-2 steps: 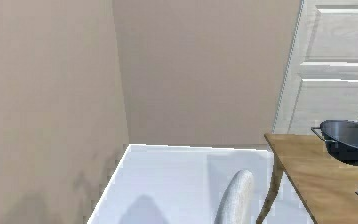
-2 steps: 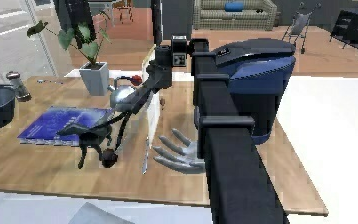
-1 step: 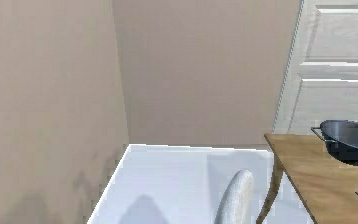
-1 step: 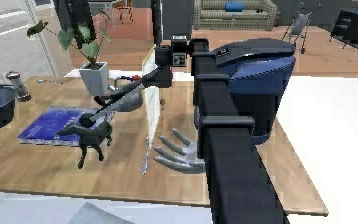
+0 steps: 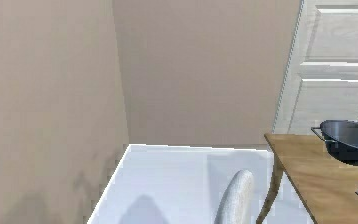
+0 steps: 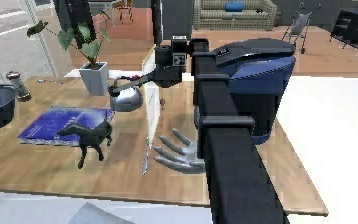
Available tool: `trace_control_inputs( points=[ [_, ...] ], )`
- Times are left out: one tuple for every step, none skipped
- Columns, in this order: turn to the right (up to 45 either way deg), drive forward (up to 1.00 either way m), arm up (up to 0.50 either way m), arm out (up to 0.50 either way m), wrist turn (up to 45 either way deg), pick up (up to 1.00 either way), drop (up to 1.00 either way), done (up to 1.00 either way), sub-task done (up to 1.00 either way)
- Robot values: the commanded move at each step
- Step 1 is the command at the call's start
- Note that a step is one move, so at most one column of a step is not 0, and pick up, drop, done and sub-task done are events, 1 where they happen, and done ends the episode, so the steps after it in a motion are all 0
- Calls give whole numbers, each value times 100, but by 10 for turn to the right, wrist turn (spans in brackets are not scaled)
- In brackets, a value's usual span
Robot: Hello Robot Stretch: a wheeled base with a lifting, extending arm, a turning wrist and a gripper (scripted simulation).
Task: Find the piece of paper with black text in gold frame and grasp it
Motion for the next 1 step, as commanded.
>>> trace_control_inputs(
  points=[
    [0,0,0,0,150,0,0,0,0]
  ],
)
